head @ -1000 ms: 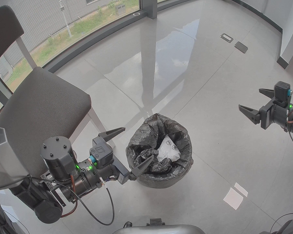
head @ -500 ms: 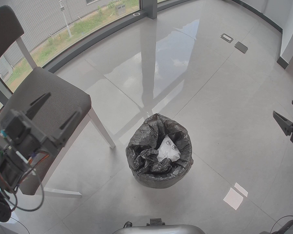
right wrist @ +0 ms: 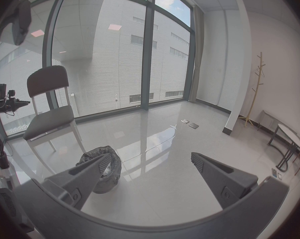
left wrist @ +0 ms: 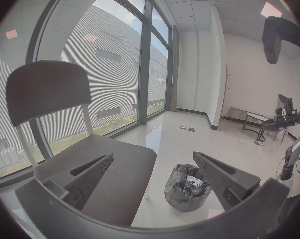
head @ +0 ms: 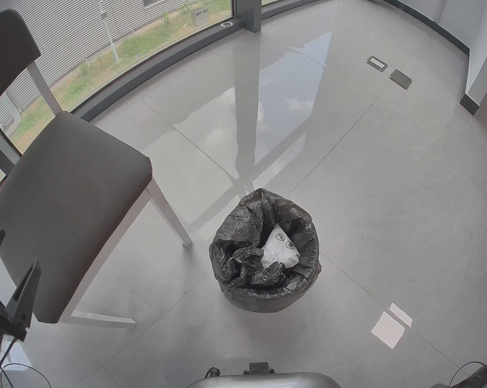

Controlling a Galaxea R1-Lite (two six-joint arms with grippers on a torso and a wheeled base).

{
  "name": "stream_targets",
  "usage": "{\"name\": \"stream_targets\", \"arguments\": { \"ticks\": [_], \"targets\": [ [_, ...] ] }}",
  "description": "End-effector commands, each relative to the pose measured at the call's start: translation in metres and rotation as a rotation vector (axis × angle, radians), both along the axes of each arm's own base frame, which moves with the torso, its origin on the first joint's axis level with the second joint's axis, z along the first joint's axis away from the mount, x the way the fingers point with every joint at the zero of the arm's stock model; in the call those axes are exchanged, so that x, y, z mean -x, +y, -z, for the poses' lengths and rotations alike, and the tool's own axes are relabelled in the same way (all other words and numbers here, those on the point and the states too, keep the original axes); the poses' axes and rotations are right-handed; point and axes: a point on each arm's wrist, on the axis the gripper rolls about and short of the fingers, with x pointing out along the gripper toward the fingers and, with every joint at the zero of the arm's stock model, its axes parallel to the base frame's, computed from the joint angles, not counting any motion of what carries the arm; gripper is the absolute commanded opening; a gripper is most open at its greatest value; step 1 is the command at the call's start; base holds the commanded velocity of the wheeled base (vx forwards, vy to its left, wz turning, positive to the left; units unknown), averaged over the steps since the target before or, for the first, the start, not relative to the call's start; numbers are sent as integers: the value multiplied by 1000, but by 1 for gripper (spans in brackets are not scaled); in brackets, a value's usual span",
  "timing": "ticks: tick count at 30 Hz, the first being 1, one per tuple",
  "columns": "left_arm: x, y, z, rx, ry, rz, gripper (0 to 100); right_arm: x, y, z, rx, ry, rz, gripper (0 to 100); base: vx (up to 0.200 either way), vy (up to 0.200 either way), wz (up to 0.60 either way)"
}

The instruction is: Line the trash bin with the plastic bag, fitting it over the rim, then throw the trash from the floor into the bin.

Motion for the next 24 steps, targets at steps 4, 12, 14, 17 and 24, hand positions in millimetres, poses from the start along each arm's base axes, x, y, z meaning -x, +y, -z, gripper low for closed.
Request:
{"name": "stream_targets", "arguments": {
  "ticks": [4,12,14,17,24],
  "targets": [
    [50,1,41,78,-93,-117,100,37,4,44,-168,-1,-178,100,0,0,0],
    [45,1,55,73,36,-134,100,38,3,74,-172,98,-184,100,0,0,0],
    [44,2,61,64,90,-144,100,37,3,74,-147,80,-185,100,0,0,0],
    [44,2,65,48,120,-156,100,37,3,74,-94,69,-181,100,0,0,0],
    [43,2,79,-59,241,-192,100,37,3,74,-2,53,-170,100,0,0,0]
  ]
}}
